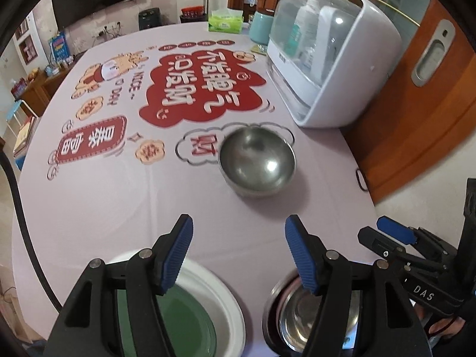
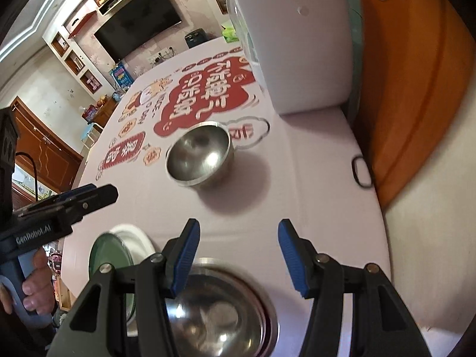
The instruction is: Organize plates and bowls
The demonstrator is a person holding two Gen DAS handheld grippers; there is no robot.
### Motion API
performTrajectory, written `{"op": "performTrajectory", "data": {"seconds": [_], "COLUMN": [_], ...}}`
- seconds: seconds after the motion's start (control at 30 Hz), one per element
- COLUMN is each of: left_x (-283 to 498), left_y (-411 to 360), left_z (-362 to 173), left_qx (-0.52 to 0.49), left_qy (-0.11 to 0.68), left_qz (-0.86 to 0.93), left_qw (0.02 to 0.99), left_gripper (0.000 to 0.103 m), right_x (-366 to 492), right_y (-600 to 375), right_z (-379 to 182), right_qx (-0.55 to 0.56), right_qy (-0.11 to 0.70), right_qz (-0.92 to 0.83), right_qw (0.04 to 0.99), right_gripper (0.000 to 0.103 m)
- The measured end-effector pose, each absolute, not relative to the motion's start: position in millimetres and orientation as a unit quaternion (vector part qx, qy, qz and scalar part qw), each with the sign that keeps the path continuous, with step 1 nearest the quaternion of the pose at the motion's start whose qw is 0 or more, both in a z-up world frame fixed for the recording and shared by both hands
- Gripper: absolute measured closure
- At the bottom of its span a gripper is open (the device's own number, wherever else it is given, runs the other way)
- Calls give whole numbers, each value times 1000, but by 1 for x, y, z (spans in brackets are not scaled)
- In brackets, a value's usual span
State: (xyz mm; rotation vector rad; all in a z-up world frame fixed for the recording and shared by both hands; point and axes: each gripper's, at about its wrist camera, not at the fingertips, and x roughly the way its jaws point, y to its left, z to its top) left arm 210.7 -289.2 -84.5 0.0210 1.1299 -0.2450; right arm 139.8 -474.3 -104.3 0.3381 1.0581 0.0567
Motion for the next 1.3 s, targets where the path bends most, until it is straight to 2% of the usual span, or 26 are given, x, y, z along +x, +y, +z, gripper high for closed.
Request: {"op": "performTrajectory", "data": {"seconds": [0.43, 1.17, 1.23, 1.3], "left_x": [266, 318, 321, 322], "left_y": [-290, -286, -286, -285], "left_z": [-101, -187, -192, -195], "left_qx": [-7, -70, -76, -81], "left_qy": [543, 607, 612, 616], "left_qz": [-104, -121, -120, -119], "left_qw": [833, 782, 778, 774], "left_gripper": [37, 37, 38, 38], "right_x": [208, 249, 250, 252], "right_y": [-484, -470, -470, -471], "right_z": [-107, -176, -179, -182], "right_qx": [166, 205, 208, 211], "right_qy": [475, 514, 518, 524], "right_qz": [33, 86, 87, 87], "right_qw": [863, 828, 825, 821], "right_gripper": [48, 48, 49, 55]}}
